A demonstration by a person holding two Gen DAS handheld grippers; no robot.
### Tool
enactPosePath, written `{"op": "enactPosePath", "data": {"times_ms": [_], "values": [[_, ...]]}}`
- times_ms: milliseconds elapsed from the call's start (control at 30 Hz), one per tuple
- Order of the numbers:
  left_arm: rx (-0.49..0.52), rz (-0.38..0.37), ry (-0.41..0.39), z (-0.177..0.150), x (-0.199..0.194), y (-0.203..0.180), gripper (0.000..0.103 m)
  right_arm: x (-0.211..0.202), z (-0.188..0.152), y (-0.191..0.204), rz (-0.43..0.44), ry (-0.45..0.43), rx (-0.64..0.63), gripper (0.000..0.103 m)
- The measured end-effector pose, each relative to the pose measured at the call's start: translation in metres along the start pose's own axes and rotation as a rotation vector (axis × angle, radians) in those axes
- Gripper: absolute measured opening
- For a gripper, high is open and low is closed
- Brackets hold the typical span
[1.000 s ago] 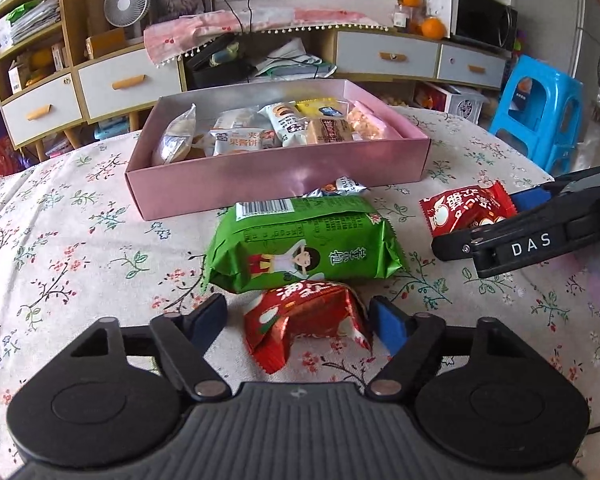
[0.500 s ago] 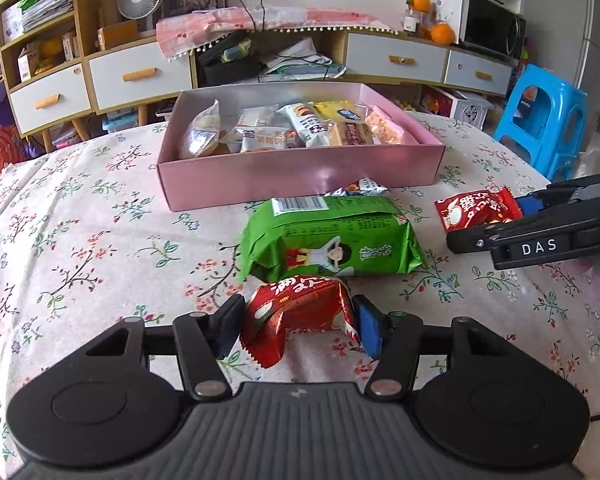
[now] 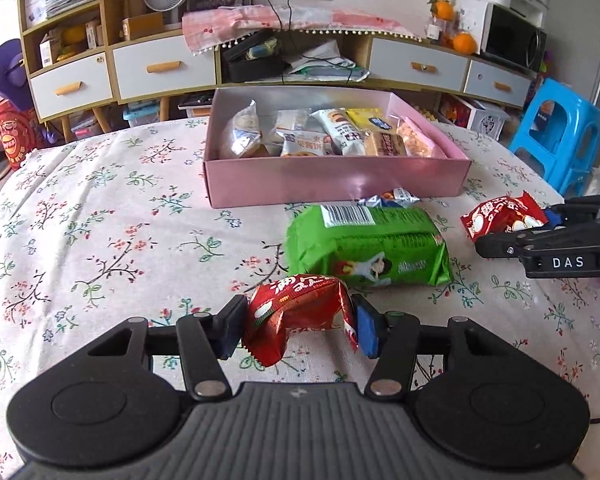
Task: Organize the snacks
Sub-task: 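Grasp a red-and-white pack with the left tool while the right tool grasps the other red pack, then carry both red packs up and over into the pink box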
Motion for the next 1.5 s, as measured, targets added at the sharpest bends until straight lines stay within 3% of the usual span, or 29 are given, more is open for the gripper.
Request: {"op": "enactPosePath", "data": {"times_ms": [733, 1133, 1500], "values": [[-0.077, 0.015, -0.056, 0.016, -0.015, 0.022, 0.051, -0.024, 0.021, 0.002, 0.030, -0.090, 0.041, 0.054], [-0.111, 0.019, -0.113, 0.041, -0.018, 0.021, 0.051, -0.031, 0.049, 0.014, 0.048, -0.149, 0.048, 0.054], [-0.076, 0.001, -0.168, 0.075, 0.005, 0.013, 0.051, -0.010, 0.082, 0.010, 0.082, -0.164, 0.152, 0.052]]}}
Point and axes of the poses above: each gripper's, at about its wrist camera, not at the fingertips, and x roughly the way its jaws point, y to its left, z to its top, the point moved 1 cm from there along x, roughly the way its jaws point, and after that the axes turned 4 degrees about -y, right-handed, at the moved point
